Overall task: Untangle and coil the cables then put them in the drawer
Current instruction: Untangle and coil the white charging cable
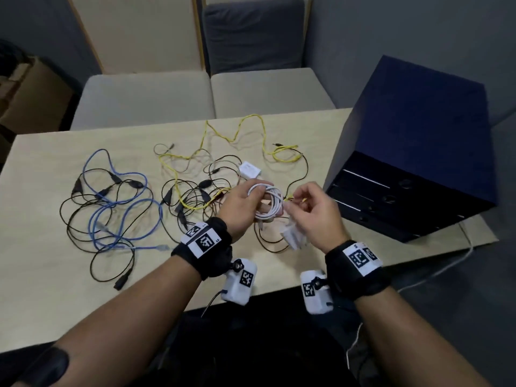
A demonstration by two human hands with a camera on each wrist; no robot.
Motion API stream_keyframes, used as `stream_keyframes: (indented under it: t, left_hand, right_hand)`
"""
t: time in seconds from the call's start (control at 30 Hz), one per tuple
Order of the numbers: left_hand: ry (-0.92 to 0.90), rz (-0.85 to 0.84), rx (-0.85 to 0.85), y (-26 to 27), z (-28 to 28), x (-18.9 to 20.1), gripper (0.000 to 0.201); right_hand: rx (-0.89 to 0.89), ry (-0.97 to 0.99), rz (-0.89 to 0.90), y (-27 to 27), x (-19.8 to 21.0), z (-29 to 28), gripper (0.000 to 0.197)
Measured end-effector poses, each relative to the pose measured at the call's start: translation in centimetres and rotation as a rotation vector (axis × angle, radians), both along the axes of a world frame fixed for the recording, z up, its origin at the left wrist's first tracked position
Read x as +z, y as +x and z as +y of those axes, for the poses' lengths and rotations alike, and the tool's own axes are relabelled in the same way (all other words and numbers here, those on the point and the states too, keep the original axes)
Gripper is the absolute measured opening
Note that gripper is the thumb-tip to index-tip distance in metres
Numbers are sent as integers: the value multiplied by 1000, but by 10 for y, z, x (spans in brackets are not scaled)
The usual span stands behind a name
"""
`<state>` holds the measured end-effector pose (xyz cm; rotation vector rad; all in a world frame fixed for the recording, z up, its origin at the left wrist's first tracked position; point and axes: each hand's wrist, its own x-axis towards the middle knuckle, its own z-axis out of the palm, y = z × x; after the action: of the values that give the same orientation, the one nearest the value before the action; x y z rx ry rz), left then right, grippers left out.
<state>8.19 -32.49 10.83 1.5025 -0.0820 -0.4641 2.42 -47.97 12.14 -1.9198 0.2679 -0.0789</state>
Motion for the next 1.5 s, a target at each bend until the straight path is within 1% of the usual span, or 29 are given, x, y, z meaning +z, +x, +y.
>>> stream_keyframes:
  t: [0.03,0.07,0.1,0.13,0.17,0.23,0.27,0.4,0.5,0.53,0.57,0.6,0.67,0.73,0.8,0.9,1.0,1.07,1.13,1.2,1.33,1.4,1.5]
  left_hand:
    - [-46,46,-23,-2,-8,-4,22]
    - [-80,91,-45,-4,-17,-9,23]
    - [-120,137,-59,-6,-27,-13,23]
    - [-149,180,-66,-8,-39,-18,23]
    - [-165,209,-60,-10,-51,-23,23]
    - [-162,239,-28,-11,-70,-35,23]
    - [-153,256,-10,-12,-80,-43,22]
    - [-130,330,67,-14,-118,-76,23]
    - [-58,372,117,-21,-148,-99,26]
    - [-26,382,136,-23,-159,-107,27]
    - [12,380,146,-25,-169,-116,27]
    - [64,365,138,-27,-178,-122,26]
    - [170,325,100,-31,-192,-133,27]
    - [305,223,47,-33,-202,-141,29]
    - [493,95,-14,-35,-207,-147,32]
    - [694,17,-79,-35,-213,-151,35]
    - [815,-61,-197,-33,-209,-152,32]
    - [839,-87,-222,-32,-206,-151,31]
    - [799,-117,-211,-34,-203,-151,38]
    - [800,-148,-273,-37,-199,-150,41]
    - [807,-130,-296,-37,-195,-151,47]
    - [795,-109,-289,-36,-194,-147,48]
    - [808,-141,-316,-36,-191,-139,48]
  right_hand:
    - [70,-73,61,-2,-6,-16,26]
    - [180,-101,150,-6,-13,-30,39]
    - [290,-87,246,-10,-22,-40,48]
    - [351,-45,324,-15,-32,-49,49]
    - [360,7,371,-20,-40,-55,42]
    - [268,74,385,-26,-54,-64,25]
    - [202,100,379,-29,-59,-71,21]
    - [-41,213,405,-39,-80,-99,16]
    - [-220,398,446,-45,-94,-112,14]
    - [-266,380,447,-46,-98,-117,14]
    - [-298,318,443,-48,-103,-123,14]
    - [-317,250,440,-49,-107,-130,15]
    - [-332,177,455,-51,-117,-142,19]
    - [-325,127,496,-52,-128,-153,21]
    - [-305,46,543,-53,-137,-160,23]
    - [-265,-57,571,-53,-146,-169,23]
    - [-247,-137,578,-53,-152,-171,28]
    - [-261,-141,569,-52,-157,-170,29]
    - [-310,-124,556,-52,-160,-168,28]
    - [-338,-144,525,-52,-161,-168,26]
    - [-307,-216,513,-52,-163,-168,28]
    - [-287,-215,524,-54,-163,-170,30]
    - [-300,-171,538,-56,-161,-174,34]
